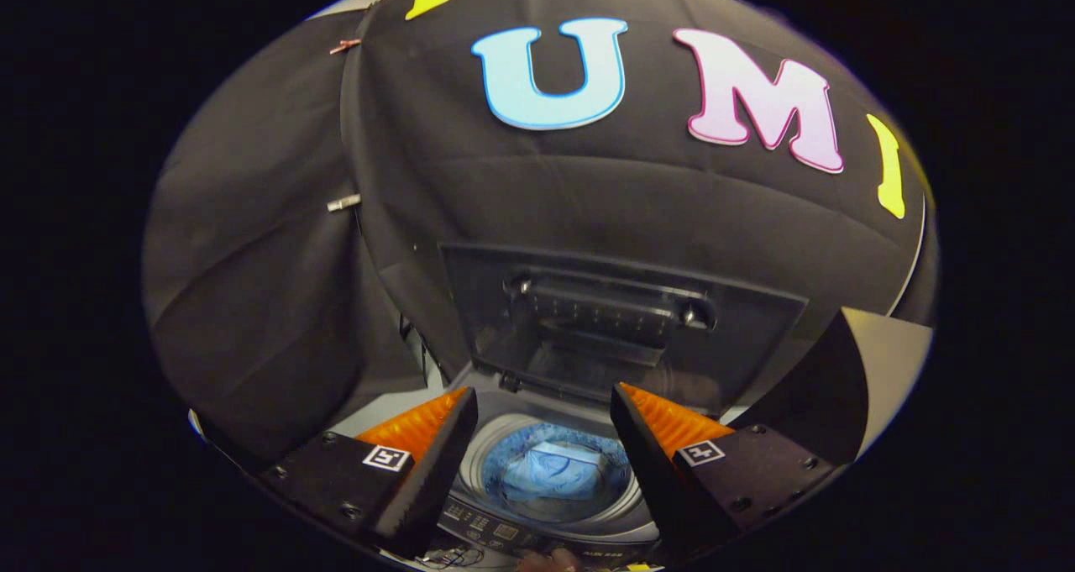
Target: Put the clothes into the washing machine and then close the washing machine lid.
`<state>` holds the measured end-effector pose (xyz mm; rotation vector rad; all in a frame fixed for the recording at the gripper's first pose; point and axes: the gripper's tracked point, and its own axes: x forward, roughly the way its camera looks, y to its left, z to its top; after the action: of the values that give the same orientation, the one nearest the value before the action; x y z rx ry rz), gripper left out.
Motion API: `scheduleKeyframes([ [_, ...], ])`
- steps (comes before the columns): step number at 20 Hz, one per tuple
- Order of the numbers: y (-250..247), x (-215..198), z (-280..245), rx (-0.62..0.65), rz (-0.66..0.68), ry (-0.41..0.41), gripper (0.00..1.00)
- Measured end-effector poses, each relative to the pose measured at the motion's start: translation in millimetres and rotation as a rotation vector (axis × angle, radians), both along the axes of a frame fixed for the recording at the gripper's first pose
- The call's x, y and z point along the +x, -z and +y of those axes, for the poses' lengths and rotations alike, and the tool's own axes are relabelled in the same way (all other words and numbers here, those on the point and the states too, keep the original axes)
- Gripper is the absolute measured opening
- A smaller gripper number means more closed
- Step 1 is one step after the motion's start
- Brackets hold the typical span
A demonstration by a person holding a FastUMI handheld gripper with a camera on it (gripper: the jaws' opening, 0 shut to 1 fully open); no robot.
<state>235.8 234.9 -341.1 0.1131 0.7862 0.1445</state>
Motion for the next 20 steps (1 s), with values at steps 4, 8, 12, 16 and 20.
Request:
scheduleKeyframes([
  [4, -46.1, 31.6, -8.5, 0.021, -0.121, 0.028, 0.99],
  [8, -52.7, 67.8, -29.0, 0.02, -0.18, 0.068, 0.99],
  [12, -42.6, 105.0, -47.2, 0.049, -0.195, 0.116, 0.99],
  [16, -13.4, 128.5, -64.0, 0.035, -0.17, 0.147, 0.99],
  [20, 4.0, 149.4, -76.4, 0.018, -0.167, 0.176, 0.99],
])
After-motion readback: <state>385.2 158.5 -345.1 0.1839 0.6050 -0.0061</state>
